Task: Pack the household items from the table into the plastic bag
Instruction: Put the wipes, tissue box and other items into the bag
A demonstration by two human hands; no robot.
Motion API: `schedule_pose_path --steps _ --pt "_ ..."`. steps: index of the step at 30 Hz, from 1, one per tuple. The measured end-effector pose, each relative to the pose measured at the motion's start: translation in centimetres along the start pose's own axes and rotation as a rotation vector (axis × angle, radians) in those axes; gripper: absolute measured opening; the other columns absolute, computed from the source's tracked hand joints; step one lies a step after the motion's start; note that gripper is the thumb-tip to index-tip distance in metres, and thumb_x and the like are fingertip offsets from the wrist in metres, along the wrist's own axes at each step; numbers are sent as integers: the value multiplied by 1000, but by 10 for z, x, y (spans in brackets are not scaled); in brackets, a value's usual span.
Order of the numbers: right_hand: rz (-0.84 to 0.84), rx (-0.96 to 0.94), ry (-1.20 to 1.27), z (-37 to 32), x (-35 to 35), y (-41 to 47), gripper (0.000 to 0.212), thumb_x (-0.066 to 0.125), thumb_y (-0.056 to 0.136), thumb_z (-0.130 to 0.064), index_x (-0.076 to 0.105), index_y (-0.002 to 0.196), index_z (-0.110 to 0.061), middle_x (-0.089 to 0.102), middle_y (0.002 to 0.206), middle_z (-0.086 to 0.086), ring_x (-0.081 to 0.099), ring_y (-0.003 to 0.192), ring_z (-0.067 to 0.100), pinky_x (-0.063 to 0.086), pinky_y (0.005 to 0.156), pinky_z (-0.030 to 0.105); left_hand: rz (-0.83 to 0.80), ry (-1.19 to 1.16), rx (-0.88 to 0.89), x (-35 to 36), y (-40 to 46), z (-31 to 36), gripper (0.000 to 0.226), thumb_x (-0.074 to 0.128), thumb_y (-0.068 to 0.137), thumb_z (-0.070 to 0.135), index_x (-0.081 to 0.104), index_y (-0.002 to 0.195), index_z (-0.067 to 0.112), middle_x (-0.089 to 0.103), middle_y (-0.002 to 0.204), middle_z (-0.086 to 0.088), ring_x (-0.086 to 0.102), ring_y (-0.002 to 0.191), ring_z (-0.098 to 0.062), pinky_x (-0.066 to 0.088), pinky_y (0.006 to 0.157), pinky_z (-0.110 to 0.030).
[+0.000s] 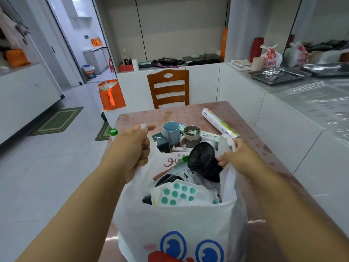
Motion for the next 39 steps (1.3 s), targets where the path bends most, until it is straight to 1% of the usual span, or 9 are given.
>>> schedule_pose_path --steps 3,12,19,22,25,27,31,35,39 --pt "24 -194 475 -31 -11 2 51 51 88 9 41 131 -16 70 82 3 45 37 7 38 34 21 54 6 57 -4 4 12 29 35 102 26 62 113 19 37 43 8 28 37 -5 25 34 -19" --pt "-118 -576 695 -116 -55 -53 42 53 81 -14 47 122 -24 72 104 12 32 36 7 32 33 16 91 -182 211 -30 -12 82 30 39 100 25 62 115 14 37 38 11 28 29 -3 25 28 -15" --pt "-112 -512 838 -107 -70 -59 50 55 76 -17 47 125 -25 70 109 16 33 33 7 32 31 15 -15 -273 225 -44 -32 88 22 39 97 19 58 106 13 29 42 11 22 29 -2 22 25 -12" --pt "-101 -355 763 -85 -55 -48 50 60 70 -18 48 119 -26 67 109 19 32 32 8 27 30 15 -18 -225 65 -32 -28 53 15 40 96 15 44 82 19 30 44 8 21 29 -2 17 26 -10" --pt "-122 -166 665 -64 -33 -42 42 56 85 -17 46 125 -22 59 116 24 31 32 10 23 31 14 -17 -217 -116 -18 -25 17 18 39 97 10 41 85 23 30 47 4 20 29 -3 12 30 -11" --pt "-165 -195 719 -74 -34 -41 29 52 89 -20 50 118 -21 60 114 29 31 32 9 25 30 13 -31 -252 -118 -19 -23 25 17 40 97 11 41 84 22 30 44 5 21 28 -3 12 27 -11" --pt "-178 -304 791 -109 -58 -33 43 58 75 -32 51 116 -22 66 100 31 35 34 9 29 31 15 -22 -314 -64 -35 -17 63 31 44 95 17 31 67 18 31 39 8 23 27 -3 16 23 -13" --pt "-179 -239 673 -103 -40 -18 37 59 75 -37 52 107 -21 62 102 26 36 33 10 30 32 15 -7 -234 -156 -32 -8 35 23 44 95 15 42 73 17 33 43 5 24 28 -3 18 24 -12" --pt "-127 -159 347 -79 -16 -10 24 51 91 -49 51 101 -27 58 109 15 45 38 12 36 38 21 68 -121 -207 -42 2 10 11 48 92 15 49 82 12 32 55 0 24 32 -5 20 28 -13"
Point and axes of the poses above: each hand's wrist, its own y-axis towards the middle knuckle, its own x-axis out of the palm, z = x × y, the point moved 6 cm from there along y, towards the middle knuckle
